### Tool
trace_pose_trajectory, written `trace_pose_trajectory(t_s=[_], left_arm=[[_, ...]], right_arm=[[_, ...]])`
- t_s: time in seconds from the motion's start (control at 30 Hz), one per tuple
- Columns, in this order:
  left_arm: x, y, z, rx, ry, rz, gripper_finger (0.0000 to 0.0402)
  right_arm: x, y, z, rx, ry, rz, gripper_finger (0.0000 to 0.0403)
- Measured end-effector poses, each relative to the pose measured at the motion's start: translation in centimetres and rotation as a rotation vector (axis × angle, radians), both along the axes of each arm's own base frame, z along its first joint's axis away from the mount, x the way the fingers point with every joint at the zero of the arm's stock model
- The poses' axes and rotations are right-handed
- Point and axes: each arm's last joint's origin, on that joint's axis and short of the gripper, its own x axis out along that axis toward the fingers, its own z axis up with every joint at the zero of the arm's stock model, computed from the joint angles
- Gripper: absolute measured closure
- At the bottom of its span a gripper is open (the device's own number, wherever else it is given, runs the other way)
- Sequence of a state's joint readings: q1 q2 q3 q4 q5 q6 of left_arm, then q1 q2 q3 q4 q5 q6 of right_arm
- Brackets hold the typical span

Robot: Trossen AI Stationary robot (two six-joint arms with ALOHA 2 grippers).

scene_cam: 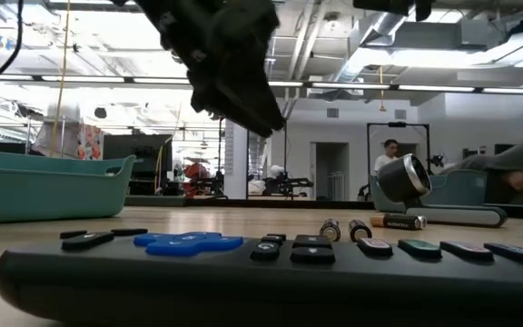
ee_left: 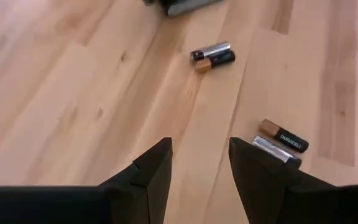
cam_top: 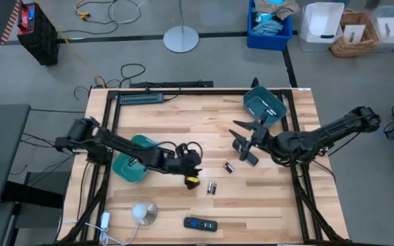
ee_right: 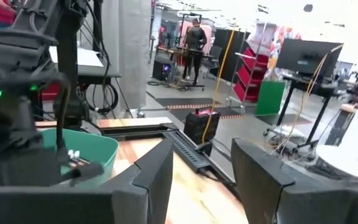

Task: Sort batteries
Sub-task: Put the silver battery into the blue bin

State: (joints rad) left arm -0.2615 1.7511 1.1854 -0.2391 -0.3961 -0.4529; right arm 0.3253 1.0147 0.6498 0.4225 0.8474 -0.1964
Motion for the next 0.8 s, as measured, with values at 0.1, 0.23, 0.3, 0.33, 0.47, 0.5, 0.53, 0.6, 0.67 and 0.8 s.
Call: trace_pose_trajectory(t_s=[0.1,0.23,0.3,0.33,0.47,0.5,0.53,0.6,0.67,0.8], left_arm=[[1.3,-0.6,-0.7,-0.054,0.038,0.056,0.0246],[2.8,-1.7,-1.5,-0.119,0.06,0.114,0.0246],[3.4,-2.3,-2.1,-0.141,0.077,0.138,0.0246],[3.6,-2.5,-2.4,-0.149,0.086,0.148,0.0246],[4.2,-3.5,-3.3,-0.177,0.107,0.183,0.0246],[4.4,-3.8,-3.4,-0.189,0.099,0.189,0.0246],[4.4,-4.1,-3.5,-0.197,0.097,0.193,0.0245],[4.6,-4.8,-3.8,-0.21,0.099,0.2,0.0245],[4.6,-5.3,-4.2,-0.215,0.101,0.211,0.0245],[4.3,-5.8,-3.9,-0.207,0.068,0.252,0.0245]], right_arm=[[-0.4,0.1,0.4,-0.023,-0.002,0.006,0.0225],[-0.8,0.0,0.8,-0.041,-0.01,0.008,0.0225],[-1.0,0.1,0.9,-0.042,-0.011,0.015,0.0225],[-1.0,0.1,0.9,-0.044,-0.01,0.018,0.0225],[-1.0,0.2,0.8,-0.051,0.005,0.02,0.0225],[-1.0,0.2,0.8,-0.049,0.003,0.019,0.0225],[-1.0,0.2,0.8,-0.049,0.002,0.019,0.0225],[-1.0,0.2,0.8,-0.048,0.003,0.02,0.0225],[-1.0,0.2,0.8,-0.048,0.003,0.02,0.0225],[-1.0,0.2,0.8,-0.047,0.002,0.024,0.0225]])
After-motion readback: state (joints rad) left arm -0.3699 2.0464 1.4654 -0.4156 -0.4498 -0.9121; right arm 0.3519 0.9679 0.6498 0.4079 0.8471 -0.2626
